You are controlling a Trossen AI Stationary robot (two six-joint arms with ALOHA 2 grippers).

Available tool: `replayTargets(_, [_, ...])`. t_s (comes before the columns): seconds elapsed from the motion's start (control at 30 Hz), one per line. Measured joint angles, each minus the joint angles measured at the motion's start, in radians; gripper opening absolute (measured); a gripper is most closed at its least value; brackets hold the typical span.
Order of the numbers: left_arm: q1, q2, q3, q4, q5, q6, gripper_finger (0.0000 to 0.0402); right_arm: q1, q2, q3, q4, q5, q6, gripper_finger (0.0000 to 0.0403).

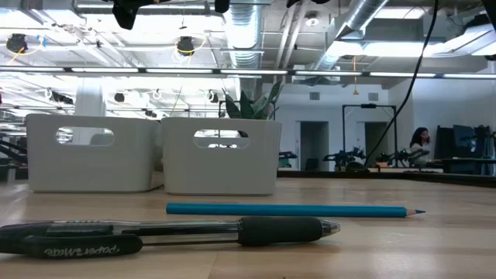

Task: Sort pens & pencils
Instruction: Put the yellow pencil into the left gray bin

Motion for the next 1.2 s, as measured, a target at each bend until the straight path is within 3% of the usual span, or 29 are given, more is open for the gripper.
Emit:
replayTargets(0.2, [0.0,0.0,0.0,0.0,-0.001,0.003,0.0009,0.0,0.0,0.0,-0.001,0.0,0.0,0.0049])
replayTargets(0.4, [0.0,0.0,0.0,0.0,-0.001,0.004,0.0026,0.0,0.0,0.0,-0.001,0.0,0.0,0.0049])
replayTargets(0.6, [0.0,0.0,0.0,-0.001,-0.001,0.005,0.0009,0.0,0.0,0.0,-0.002,0.0,0.0,0.0049])
replayTargets(1.2, [0.0,0.0,0.0,-0.003,-0.001,0.01,0.0019,0.0,0.0,0.0,-0.003,0.0,0.0,0.0049])
